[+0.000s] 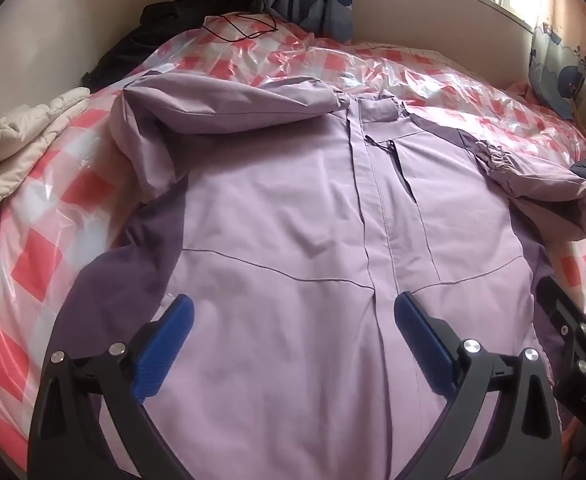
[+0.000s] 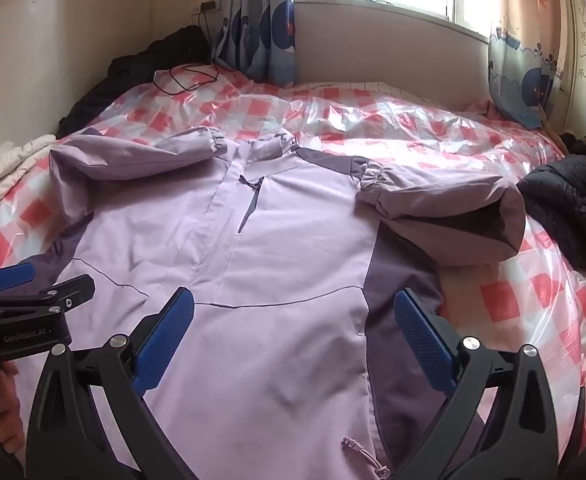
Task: Fold large clothes
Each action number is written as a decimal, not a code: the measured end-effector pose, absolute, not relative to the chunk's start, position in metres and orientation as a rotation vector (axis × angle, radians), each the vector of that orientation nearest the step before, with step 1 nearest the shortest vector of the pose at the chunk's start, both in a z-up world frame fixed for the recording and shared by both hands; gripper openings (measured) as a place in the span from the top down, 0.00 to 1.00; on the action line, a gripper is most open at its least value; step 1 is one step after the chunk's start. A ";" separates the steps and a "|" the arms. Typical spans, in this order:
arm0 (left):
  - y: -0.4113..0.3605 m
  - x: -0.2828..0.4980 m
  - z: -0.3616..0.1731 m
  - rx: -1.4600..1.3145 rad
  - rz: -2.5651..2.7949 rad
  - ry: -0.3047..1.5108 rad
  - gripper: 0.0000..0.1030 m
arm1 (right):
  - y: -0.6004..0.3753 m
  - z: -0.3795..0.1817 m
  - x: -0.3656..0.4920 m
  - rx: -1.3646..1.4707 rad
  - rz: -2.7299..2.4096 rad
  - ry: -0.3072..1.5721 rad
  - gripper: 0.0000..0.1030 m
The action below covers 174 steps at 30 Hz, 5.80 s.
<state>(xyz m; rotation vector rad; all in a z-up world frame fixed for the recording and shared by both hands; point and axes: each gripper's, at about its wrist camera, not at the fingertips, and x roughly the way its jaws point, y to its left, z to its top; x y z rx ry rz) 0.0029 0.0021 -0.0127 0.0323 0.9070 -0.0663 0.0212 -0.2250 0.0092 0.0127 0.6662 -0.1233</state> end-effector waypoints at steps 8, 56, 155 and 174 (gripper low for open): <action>0.002 0.000 -0.006 -0.011 -0.052 0.858 0.07 | -0.232 0.006 0.027 0.035 -0.130 0.701 0.06; -0.023 0.016 -0.022 -0.018 -0.089 0.921 0.07 | -0.240 0.008 0.024 0.058 -0.126 0.702 0.06; -0.046 0.039 -0.036 0.116 -0.020 0.916 0.07 | -0.707 0.036 0.068 0.787 -0.311 0.444 0.91; -0.080 0.129 0.015 0.749 0.094 0.542 0.07 | -0.702 -0.025 -0.022 0.999 -0.326 0.471 0.42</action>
